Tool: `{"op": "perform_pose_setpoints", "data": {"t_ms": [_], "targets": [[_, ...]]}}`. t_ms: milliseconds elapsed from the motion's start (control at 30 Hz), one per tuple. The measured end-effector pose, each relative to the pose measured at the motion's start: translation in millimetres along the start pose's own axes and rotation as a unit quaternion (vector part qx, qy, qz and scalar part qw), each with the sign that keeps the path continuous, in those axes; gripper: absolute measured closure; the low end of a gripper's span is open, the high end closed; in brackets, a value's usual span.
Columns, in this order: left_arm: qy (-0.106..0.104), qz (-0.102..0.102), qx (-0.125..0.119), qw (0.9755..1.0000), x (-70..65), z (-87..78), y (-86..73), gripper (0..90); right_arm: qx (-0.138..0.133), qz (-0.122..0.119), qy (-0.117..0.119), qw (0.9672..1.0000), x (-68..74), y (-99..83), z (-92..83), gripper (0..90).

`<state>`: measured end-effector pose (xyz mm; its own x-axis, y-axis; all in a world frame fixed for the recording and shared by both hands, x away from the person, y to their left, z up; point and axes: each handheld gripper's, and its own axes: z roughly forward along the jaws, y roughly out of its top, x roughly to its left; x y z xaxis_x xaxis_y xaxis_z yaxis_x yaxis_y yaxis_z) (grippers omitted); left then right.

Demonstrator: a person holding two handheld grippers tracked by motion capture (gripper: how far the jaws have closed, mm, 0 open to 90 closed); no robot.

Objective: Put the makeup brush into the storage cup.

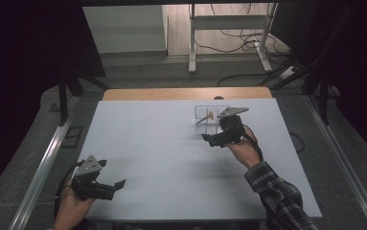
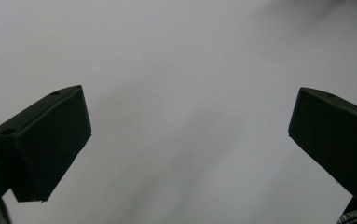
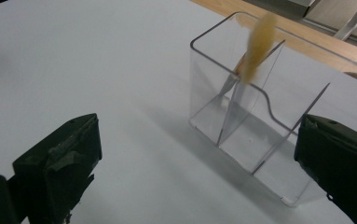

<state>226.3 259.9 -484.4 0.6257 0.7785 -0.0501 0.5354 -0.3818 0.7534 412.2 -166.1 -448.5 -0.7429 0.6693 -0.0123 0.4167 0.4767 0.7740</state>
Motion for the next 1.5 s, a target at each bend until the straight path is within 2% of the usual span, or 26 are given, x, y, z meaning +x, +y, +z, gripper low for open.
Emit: {"op": "perform_pose_setpoints", "data": {"t_ms": [300, 1500], "targets": [[0.004, -0.001, 0.001, 1.0000, 0.4, -0.2, -0.5, 0.0, 0.005, -0.006, 0.005, 1.0000, 8.9, -5.9, 0.8, 0.6], [0.018, -0.002, 0.012, 0.9998, 1.9, 0.8, -1.1, 0.0, 0.012, -0.019, 0.014, 0.9996, 29.1, -30.3, -22.1, 0.9]]}}
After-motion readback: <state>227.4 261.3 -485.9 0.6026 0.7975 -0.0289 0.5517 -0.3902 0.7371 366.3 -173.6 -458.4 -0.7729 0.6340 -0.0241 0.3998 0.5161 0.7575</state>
